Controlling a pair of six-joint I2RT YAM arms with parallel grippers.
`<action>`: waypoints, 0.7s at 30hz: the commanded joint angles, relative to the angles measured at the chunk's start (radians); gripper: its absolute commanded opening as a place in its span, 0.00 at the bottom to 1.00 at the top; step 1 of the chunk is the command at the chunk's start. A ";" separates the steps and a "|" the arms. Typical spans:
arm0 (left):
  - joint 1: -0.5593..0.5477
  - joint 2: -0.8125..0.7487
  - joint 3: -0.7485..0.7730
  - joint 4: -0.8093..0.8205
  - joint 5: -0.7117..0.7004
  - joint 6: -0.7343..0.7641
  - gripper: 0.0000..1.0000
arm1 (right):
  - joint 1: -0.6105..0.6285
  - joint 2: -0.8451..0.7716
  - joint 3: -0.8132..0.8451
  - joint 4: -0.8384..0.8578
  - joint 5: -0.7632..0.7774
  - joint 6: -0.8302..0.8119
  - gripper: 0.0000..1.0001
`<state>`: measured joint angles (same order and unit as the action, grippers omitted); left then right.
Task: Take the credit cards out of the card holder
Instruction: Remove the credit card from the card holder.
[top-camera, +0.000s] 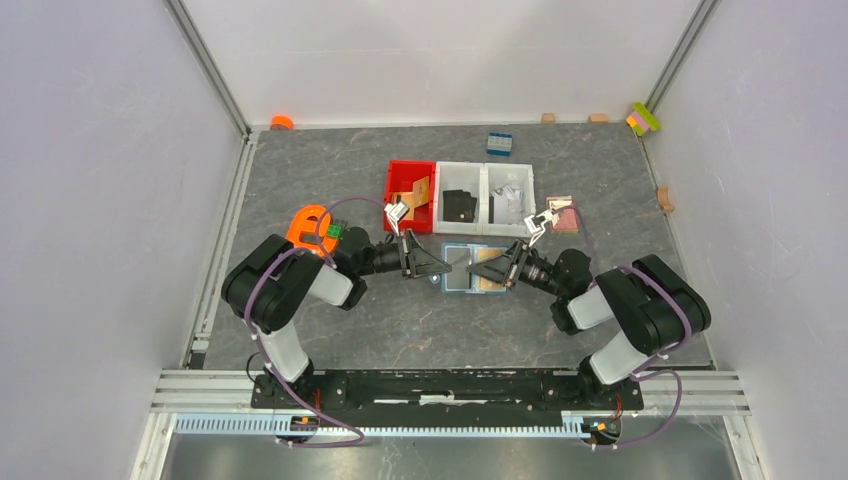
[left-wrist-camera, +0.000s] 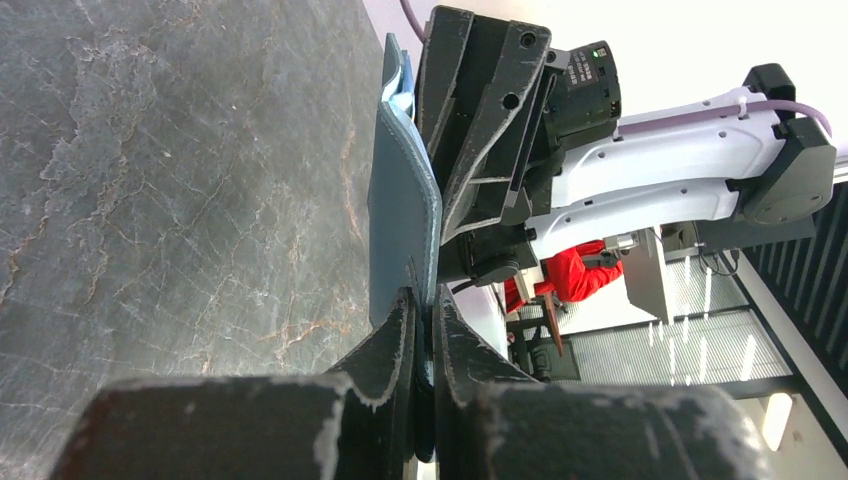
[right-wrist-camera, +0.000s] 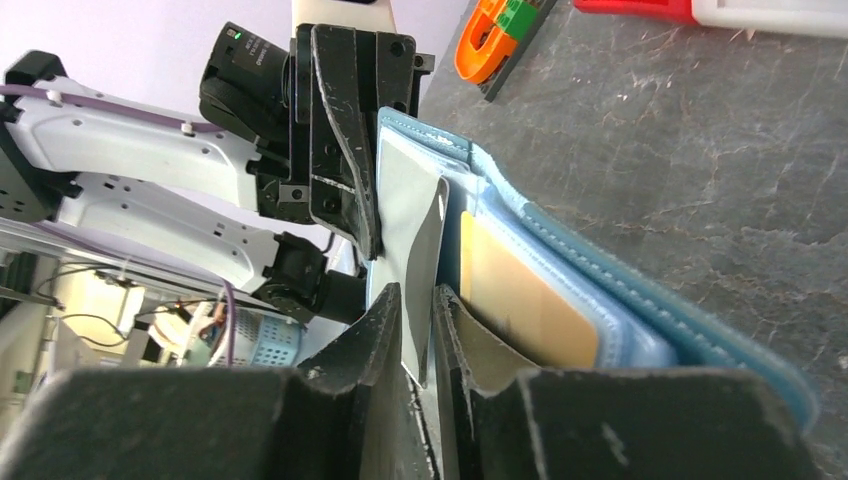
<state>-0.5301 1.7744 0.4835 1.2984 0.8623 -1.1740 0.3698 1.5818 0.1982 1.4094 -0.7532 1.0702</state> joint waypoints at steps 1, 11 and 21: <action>-0.014 -0.001 0.028 0.077 0.045 -0.021 0.02 | -0.003 0.042 -0.008 0.290 -0.036 0.109 0.22; -0.020 -0.001 0.035 0.075 0.049 -0.023 0.02 | 0.006 0.028 -0.001 0.299 -0.046 0.102 0.13; -0.020 0.010 0.039 0.072 0.053 -0.024 0.02 | 0.039 0.024 0.016 0.316 -0.057 0.102 0.08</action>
<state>-0.5350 1.7752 0.4911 1.3083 0.8963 -1.1748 0.3908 1.6180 0.1959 1.4635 -0.7712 1.1736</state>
